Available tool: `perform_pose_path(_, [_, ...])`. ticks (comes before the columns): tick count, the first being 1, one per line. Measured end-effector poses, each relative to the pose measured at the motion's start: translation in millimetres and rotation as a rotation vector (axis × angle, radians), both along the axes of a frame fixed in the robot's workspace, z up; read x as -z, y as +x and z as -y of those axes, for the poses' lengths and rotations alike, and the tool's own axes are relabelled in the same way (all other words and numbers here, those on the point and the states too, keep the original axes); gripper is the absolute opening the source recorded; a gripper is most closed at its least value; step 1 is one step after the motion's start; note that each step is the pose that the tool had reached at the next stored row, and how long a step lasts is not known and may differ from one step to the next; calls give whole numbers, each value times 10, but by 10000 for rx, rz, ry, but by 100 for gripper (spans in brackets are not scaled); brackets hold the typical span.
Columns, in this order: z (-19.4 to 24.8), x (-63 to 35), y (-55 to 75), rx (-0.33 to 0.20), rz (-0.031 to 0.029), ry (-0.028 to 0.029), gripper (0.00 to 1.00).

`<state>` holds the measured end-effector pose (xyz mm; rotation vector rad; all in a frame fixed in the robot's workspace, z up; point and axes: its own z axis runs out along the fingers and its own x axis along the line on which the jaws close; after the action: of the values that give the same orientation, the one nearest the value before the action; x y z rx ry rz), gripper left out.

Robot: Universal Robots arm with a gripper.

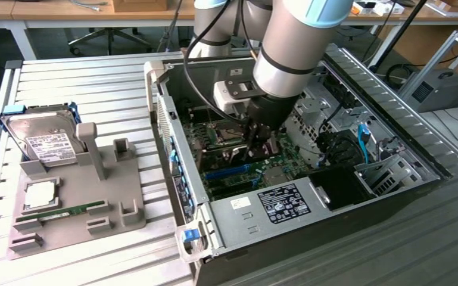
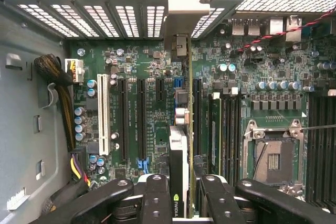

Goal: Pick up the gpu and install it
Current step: 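Insert the gpu into the slot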

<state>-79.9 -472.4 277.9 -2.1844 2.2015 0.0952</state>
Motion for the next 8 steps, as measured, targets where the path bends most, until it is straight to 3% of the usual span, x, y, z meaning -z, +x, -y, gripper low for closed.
perform_pose_path(8, [6, 3, -27, 0, 0, 0, 27])
